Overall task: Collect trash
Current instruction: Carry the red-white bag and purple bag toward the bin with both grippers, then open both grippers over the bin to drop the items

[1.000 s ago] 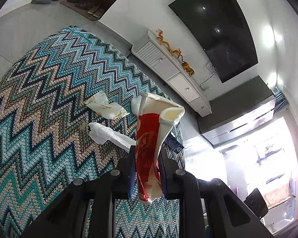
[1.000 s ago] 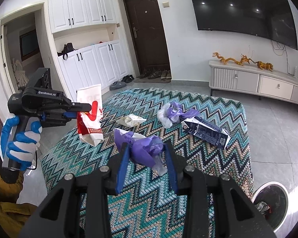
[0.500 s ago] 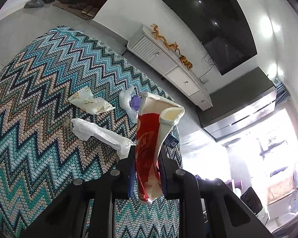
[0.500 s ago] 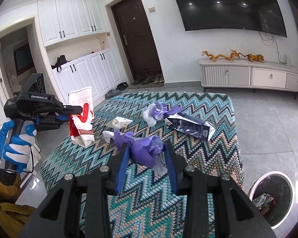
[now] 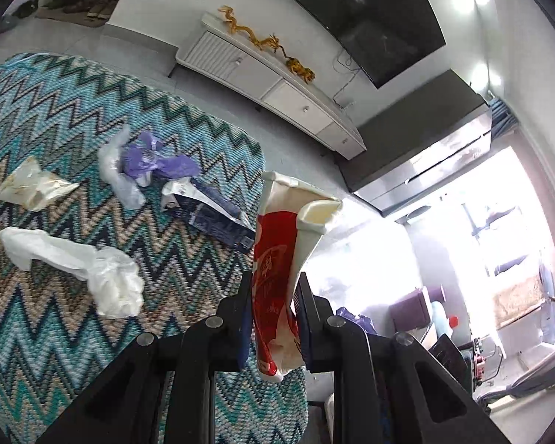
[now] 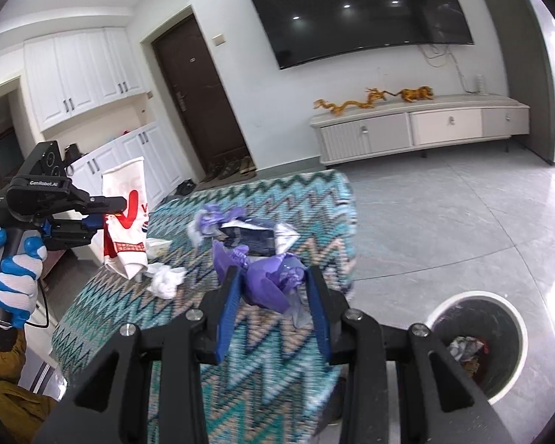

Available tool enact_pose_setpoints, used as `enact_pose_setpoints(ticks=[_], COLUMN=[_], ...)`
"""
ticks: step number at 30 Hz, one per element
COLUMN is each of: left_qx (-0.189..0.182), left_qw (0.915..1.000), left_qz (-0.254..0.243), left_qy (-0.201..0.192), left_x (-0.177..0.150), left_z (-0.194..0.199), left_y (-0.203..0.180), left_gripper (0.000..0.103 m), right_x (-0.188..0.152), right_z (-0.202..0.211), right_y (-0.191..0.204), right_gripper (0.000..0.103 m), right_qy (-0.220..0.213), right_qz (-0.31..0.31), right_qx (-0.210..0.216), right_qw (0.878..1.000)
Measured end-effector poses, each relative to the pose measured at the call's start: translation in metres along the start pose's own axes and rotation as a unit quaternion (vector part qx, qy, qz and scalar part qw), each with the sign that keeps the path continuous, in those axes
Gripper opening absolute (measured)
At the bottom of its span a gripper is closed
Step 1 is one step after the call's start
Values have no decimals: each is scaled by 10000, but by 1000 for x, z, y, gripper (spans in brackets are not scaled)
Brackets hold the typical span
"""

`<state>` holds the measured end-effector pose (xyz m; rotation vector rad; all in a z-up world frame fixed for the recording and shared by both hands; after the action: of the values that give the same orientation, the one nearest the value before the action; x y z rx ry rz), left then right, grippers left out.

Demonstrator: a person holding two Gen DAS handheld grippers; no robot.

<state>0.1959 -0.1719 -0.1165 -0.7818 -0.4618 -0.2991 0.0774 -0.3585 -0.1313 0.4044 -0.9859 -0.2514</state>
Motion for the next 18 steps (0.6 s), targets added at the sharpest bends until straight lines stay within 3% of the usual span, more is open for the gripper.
enact_pose_setpoints(ticks=[8,18], left_qx=[-195,-154], left_qw=[9949,9779], left_qz=[-613,-1167], left_qy=[782,1729], left_x=[-5,-35], left_z=[-98,-239], left_y=[-66,-130], left_gripper=[19,20], right_x=[2,-20], right_z=[26,26], right_y=[-99,-223], right_gripper=[34,34], right_qy=[-195,48], right_qz=[-584,-1171], right_qx=[-843,-2014], right_qw=[9945,9725])
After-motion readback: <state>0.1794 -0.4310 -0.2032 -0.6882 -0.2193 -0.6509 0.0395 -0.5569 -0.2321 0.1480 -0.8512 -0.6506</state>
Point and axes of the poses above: each gripper's, at about its wrist camera, not at the fingertips, and z roughly against the way its jaws point, y to its left, x to its top, the point moved 7 cm from there along -z, roughly the way its jaws point, and after that the axes turned 9 degrees about -z, right-handed, at the moved point
